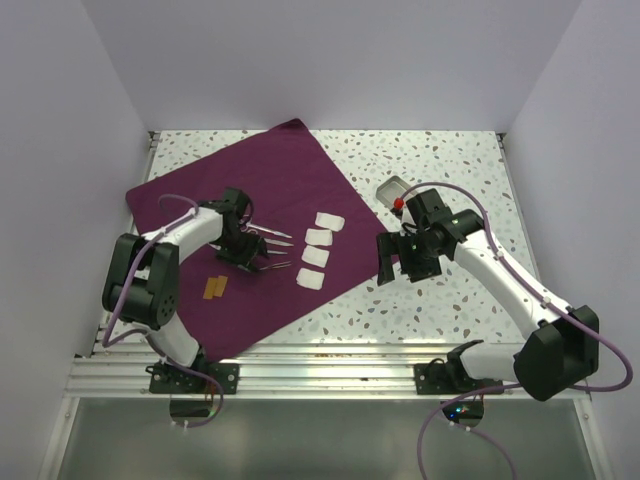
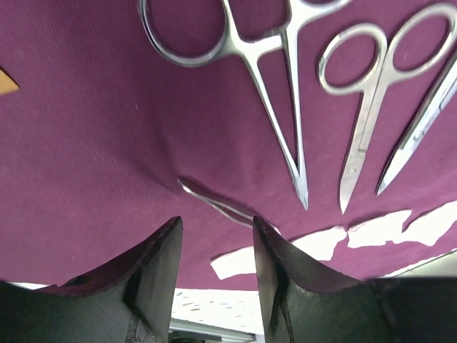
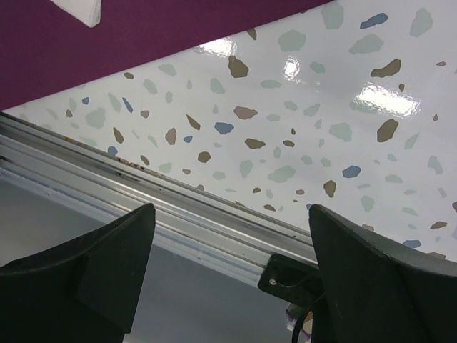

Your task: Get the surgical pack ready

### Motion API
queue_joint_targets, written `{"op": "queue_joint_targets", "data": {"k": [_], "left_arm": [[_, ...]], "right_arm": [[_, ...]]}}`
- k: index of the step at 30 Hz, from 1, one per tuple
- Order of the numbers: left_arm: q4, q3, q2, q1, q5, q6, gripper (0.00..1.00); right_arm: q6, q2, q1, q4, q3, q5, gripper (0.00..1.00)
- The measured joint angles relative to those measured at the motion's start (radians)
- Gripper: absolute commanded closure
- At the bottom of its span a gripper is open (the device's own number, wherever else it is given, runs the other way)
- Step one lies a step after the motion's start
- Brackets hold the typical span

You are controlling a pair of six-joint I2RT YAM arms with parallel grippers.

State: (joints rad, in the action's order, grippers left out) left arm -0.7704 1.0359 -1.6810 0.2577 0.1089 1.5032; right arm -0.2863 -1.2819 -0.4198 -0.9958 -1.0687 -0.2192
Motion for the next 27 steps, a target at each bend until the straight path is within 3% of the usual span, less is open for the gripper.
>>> {"op": "queue_joint_targets", "data": {"k": [9, 12, 27], "left_arm": [[0.003, 0.002, -0.067, -0.02, 0.003, 0.0, 0.57], [0.003, 0.002, -0.073, -0.022, 0.007, 0.0, 0.67], [-0.004, 0.008, -0.083, -0.022, 0.018, -0.004, 0.89]], "right_arm": [[0.0, 0.0, 0.0, 0.002, 0.01, 0.001, 0.07], [0.0, 0.0, 0.0, 0.003, 0.014, 0.004, 0.07], [0.0, 0.0, 0.0, 0.005, 0.014, 0.019, 0.07]]}}
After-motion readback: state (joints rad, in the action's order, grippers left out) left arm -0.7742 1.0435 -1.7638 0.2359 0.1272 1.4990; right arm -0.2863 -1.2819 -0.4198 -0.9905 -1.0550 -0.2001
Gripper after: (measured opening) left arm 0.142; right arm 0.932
